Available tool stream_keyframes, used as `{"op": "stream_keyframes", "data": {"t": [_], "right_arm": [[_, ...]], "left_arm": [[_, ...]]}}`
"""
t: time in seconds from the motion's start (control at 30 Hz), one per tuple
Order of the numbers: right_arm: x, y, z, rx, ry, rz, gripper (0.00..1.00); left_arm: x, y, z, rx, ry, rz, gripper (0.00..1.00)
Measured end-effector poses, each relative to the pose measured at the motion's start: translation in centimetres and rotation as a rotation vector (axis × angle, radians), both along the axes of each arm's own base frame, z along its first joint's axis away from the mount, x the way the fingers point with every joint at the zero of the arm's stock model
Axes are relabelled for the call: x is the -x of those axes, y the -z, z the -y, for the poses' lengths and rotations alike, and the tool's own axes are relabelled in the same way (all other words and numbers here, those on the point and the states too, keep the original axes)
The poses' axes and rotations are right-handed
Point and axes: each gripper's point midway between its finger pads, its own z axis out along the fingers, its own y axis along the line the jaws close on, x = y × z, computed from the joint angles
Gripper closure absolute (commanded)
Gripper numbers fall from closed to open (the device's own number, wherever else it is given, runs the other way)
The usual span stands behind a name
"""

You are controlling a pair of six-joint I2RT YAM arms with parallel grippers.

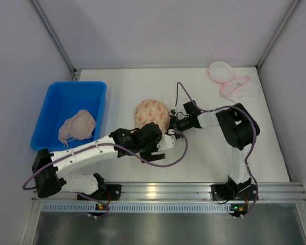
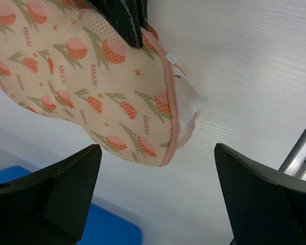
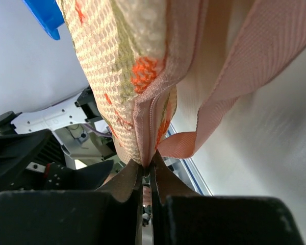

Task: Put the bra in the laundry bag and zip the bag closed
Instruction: Zip the laundry bag at the center of the board.

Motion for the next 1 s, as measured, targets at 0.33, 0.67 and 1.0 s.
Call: {"op": "stream_keyframes", "data": {"t": [0.33,0.67,1.0], "right_arm": [[-0.1,-0.4,-0.1,-0.002,0.018,-0.019,1.00],[0.1,-0.4,0.0,-0.010,0.024,-0.024,1.00],[0.6,-0.3,0.2,-0.013,0.000,-0.012,1.00]], "left_arm": [[-1.4,2.2,1.9,0.027,-0.070,0.006,0.02],[-3.5,4.1,2.3,-0.003,-0.119,0.085,0.02],[-5.3,5.4,0.1,-0.085,-0.116,0.214,0.02]]}}
